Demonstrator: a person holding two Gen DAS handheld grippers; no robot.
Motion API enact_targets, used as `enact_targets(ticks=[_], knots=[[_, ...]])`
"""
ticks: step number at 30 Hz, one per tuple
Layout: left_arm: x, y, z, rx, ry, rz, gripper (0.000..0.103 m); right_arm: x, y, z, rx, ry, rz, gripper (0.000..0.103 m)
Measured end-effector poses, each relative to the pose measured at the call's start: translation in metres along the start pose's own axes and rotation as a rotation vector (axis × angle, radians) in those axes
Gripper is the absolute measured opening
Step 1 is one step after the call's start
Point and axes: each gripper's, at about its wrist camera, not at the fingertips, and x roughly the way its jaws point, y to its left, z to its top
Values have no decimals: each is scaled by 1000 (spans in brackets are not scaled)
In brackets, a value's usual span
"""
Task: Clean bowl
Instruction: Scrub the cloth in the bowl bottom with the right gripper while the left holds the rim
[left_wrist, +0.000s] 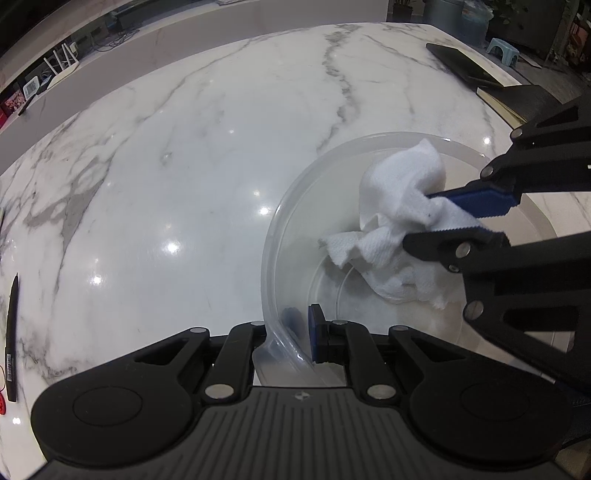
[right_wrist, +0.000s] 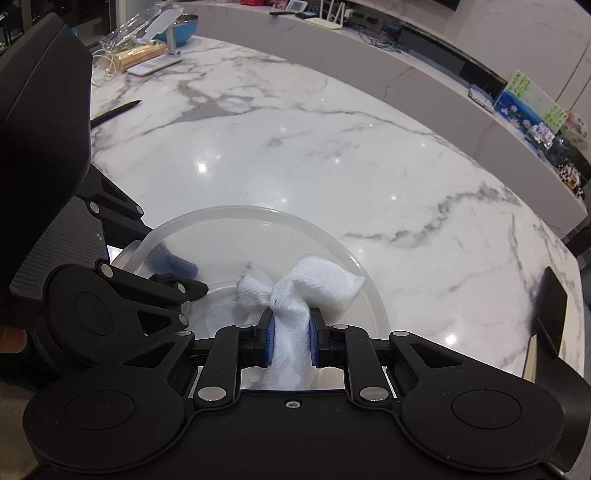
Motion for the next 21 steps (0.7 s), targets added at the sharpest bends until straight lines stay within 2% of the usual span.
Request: enact_targets(ticks=[14, 21], knots=[[0, 1, 0, -4, 1, -5, 9, 13, 10, -4, -16, 75, 29, 16], [-1, 3, -1, -10, 5, -10, 9, 16, 10, -5, 5, 107, 83, 19]])
